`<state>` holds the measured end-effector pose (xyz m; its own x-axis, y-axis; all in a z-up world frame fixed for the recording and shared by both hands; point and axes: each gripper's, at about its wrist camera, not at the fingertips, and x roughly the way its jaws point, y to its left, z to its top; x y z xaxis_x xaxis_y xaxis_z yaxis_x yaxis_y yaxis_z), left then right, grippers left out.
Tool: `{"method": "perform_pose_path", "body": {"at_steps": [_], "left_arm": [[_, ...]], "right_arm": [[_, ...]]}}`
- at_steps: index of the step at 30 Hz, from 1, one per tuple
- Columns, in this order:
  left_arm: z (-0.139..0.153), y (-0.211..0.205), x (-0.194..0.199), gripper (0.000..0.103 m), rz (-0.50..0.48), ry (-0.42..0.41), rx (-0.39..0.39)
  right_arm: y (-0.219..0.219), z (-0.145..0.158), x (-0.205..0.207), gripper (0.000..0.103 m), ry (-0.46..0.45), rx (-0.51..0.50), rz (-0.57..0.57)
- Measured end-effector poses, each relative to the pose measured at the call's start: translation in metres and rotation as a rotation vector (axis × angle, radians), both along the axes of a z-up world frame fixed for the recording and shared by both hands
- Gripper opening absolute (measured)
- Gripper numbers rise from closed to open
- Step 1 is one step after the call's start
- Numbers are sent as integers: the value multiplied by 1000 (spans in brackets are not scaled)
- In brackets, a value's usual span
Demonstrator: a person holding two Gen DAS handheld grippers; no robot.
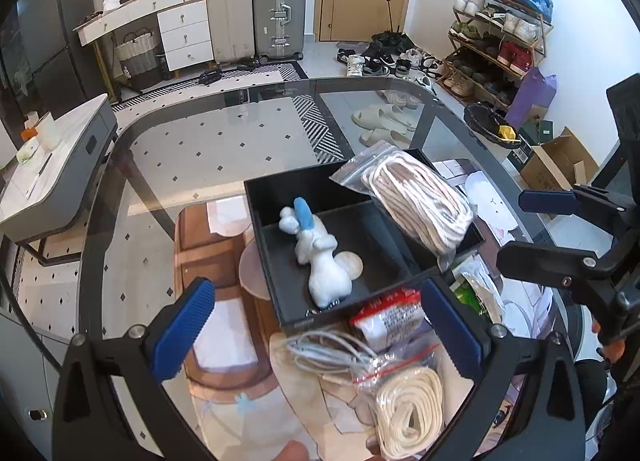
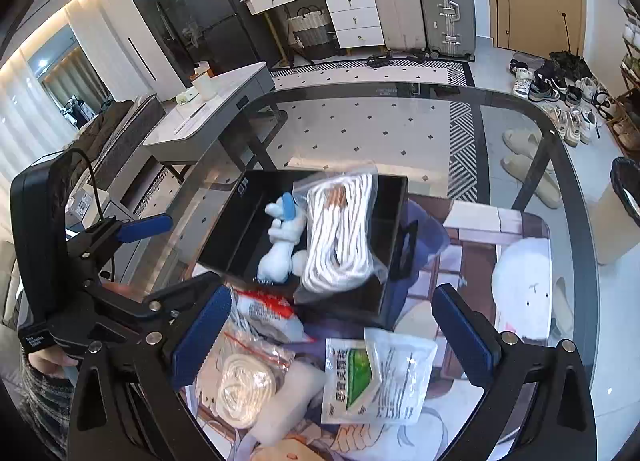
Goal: Organize soft objects
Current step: 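Open both tools and move them back over the remaining pile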
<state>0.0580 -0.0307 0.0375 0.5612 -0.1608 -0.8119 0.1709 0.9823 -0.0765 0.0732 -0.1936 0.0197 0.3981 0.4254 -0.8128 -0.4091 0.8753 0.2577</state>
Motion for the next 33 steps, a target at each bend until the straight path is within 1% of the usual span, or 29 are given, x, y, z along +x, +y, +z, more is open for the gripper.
{"method": "perform_pose_path", "body": {"at_steps": [9,20,26,30,33], "left_arm": [[-3,1,-25,103,-5,-6,1],[-5,-2,-48,103,-16,-5,-9],[-14,-6,-56,103,-30,12,-12],[-26,-10,-59,103,-45,41,-15],[-34,-12,-63,103,-50,47,-26]], "right_arm": [[-13,-9,-20,103,25,-7,-7],[-24,-17,-39,103,31,-3,-30],[-25,-33,-47,103,62,-23,-11],[-27,-45,-48,103,85,-26,-16],[-28,-52,-48,103,101,-30,-19]]}}
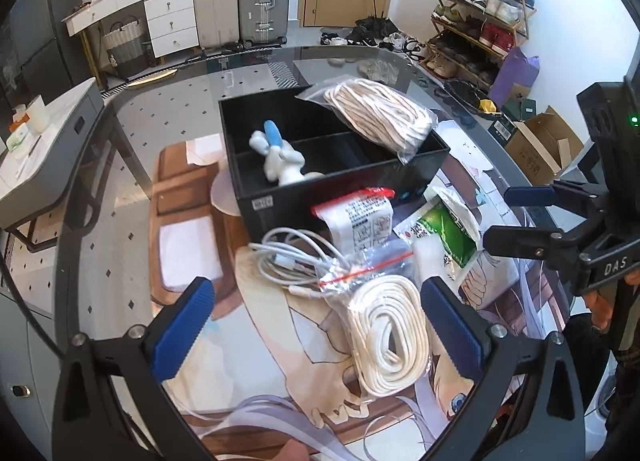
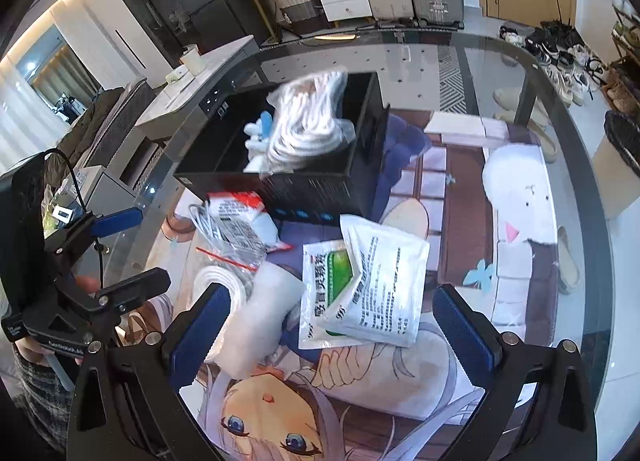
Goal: Organize soft objects
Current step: 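Open both tools and move them back over the remaining pile, then grasp the zip bag of white rope with left tool while right tool grasps a white sachet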
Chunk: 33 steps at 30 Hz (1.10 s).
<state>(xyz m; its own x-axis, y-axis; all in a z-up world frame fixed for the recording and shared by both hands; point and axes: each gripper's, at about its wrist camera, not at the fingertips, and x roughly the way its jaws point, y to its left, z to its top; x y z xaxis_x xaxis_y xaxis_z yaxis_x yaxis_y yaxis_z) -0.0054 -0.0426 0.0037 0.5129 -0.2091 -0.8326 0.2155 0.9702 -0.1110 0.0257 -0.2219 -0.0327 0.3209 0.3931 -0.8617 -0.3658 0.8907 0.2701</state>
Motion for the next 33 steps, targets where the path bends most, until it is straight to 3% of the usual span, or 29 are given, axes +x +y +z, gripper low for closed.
{"method": "perform_pose_path", "body": {"at_steps": [27,33], "left_arm": [[-51,-35,-11,103,-60,113,-23],[-61,-45,-10,103,-57,118,-3]], "right_arm": [[0,-41,19,102,78,-30,-17],[5,-43,24,94,81,-32,-15]]}}
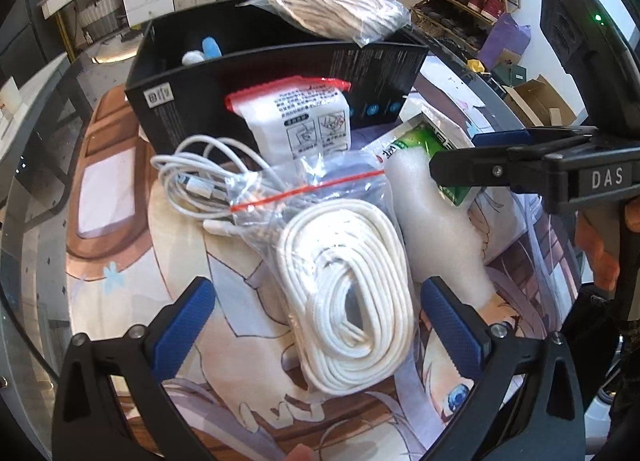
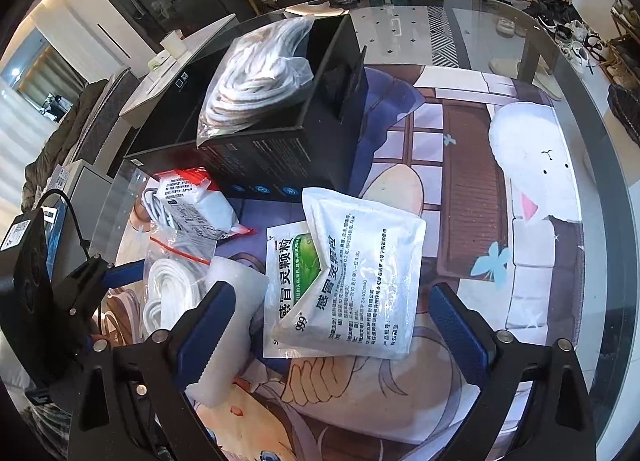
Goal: Organize soft objects
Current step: 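Grasp the zip bag of white rope with left tool while right tool grasps a white sachet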
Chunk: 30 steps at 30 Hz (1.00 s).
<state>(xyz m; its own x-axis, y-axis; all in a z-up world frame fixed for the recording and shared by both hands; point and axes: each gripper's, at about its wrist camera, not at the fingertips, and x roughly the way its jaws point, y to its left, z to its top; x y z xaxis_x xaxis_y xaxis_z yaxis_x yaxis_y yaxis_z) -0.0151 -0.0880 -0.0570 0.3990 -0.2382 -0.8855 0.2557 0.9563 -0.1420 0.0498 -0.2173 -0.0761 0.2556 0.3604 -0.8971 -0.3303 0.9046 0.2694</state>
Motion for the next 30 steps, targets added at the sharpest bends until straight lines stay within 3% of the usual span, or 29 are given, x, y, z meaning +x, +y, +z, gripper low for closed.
{"method": "perform_pose_path", "body": {"at_steps": [5,11,14,19,25,27,30], "left_arm": [[-1,-2,0,103,6,-3,8],[-8,-16,-5,103,-14,-37,111],[-10,-18,-7,103,0,-53,111],[-11,-19,-9,100,10,-63,110],[-2,-8,-12,59,50,-86,109],[0,-6,-11,47,56,-91,109],[1,-3,-11,39,55,-92,112]], "right_arm": [[0,0,4,89,-4,7,7],[-2,2,4,79,-12,13,6],[-7,0,5,66,-6,10,-9],[-5,-3,1,61,-12,-4,-3],[-4,-2,-2,53,-20,-7,-3],[-4,1,-4,44,-27,-7,-3],[-4,2,-5,38,-32,-6,2]]}}
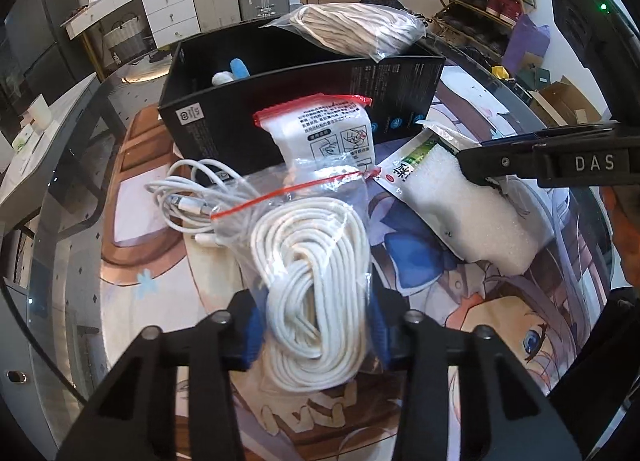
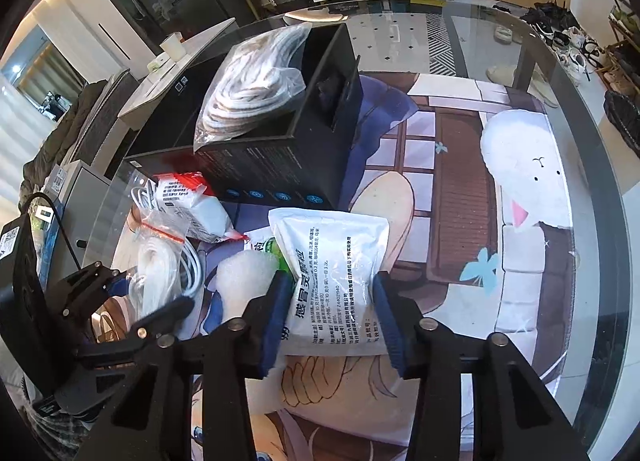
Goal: Organize soft objects
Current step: 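Grasp the zip bag of white rope with left tool while right tool grasps a white sachet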
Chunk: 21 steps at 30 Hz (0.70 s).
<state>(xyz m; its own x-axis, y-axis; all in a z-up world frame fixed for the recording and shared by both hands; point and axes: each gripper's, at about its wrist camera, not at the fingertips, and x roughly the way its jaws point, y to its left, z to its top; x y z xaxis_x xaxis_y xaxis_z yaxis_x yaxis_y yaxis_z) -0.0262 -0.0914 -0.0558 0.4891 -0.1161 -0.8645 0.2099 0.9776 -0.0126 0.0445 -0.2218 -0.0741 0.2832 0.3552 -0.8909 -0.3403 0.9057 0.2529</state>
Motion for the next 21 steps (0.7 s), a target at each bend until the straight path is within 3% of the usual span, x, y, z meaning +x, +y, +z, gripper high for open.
{"method": "perform_pose_path", "body": {"at_steps": [4,5,8,21], "left_arm": [[2,5,-1,32,0,8,-6],[3,6,-1,30,1,9,-7],[4,10,-3,28,1,17,-8],[15,40,-9,27,37,27,-30]], "right_arm": [[-2,1,0,31,0,7,4],[-2,3,-1,20,0,14,8],[1,9,-2,10,-15,0,11],[7,31,-8,8,-33,37,27]]}}
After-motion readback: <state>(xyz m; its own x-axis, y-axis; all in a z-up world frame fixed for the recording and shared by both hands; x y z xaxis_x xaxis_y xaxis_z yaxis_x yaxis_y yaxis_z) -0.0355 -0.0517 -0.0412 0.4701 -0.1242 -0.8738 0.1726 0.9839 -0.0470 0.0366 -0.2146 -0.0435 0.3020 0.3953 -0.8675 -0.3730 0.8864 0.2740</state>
